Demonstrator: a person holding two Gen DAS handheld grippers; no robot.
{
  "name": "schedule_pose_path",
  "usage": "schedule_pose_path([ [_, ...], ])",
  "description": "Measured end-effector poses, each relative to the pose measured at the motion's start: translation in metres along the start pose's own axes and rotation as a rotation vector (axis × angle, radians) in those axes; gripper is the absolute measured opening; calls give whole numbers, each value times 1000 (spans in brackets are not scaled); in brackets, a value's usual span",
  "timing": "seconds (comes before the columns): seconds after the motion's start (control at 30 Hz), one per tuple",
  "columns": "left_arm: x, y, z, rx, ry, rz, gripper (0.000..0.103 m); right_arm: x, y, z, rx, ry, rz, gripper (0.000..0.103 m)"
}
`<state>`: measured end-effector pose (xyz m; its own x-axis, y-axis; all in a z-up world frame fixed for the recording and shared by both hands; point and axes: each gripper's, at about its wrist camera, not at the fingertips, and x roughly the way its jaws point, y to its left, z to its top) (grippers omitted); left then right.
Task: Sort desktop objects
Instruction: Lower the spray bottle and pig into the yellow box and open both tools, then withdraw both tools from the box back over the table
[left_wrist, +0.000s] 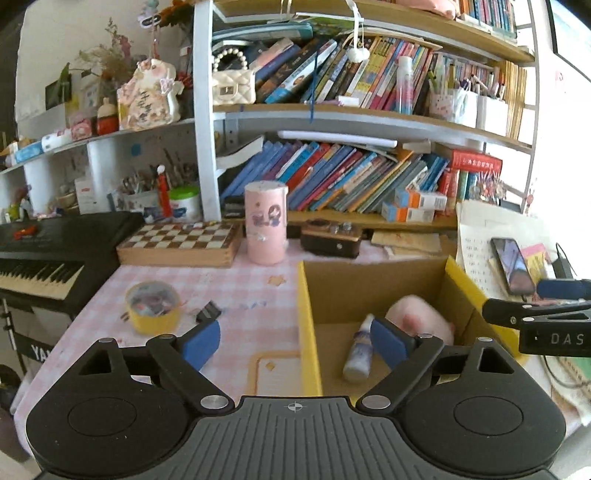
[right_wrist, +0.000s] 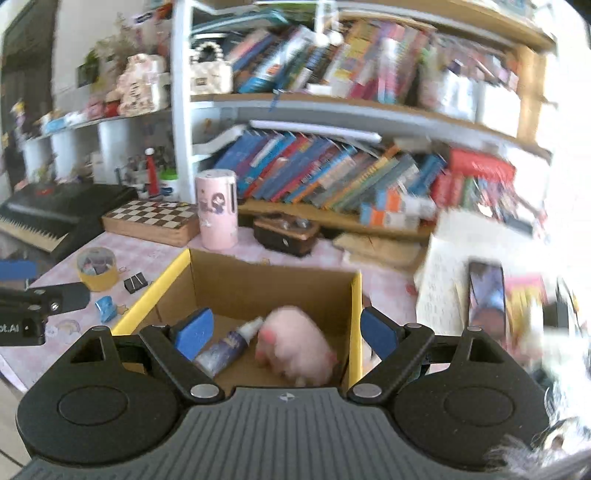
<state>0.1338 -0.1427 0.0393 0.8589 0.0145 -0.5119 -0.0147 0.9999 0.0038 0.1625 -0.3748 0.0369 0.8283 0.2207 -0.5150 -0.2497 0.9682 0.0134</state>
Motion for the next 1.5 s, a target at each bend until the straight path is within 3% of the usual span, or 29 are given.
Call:
schedule_pose_path([
  [0.1,-4,10,-17,19,21,3,94,-2,14,-21,53,100,-22,86],
  [0.27,-6,31,-41,16,103,-16,94,-16,39,-54,141,169,-59,84],
  [0.37,-15,44,-52,2,116,-41,94,-26,62,-66,148,178,-74,84],
  [0.57,-33,71,-75,-14,160,-14,94,-43,105,-79,162,144,-121,84],
  [0.77,-51,108,-91,-14,187,-10,94,-48,149,-93,172,202,-80,84],
  [1.17,-88,170,-107,-15,164,41,95,-55,231,-104,111,217,5,84],
  [1.5,-105,209,-114,-34,151,78,95,-55,277,-103,79,219,58,84],
])
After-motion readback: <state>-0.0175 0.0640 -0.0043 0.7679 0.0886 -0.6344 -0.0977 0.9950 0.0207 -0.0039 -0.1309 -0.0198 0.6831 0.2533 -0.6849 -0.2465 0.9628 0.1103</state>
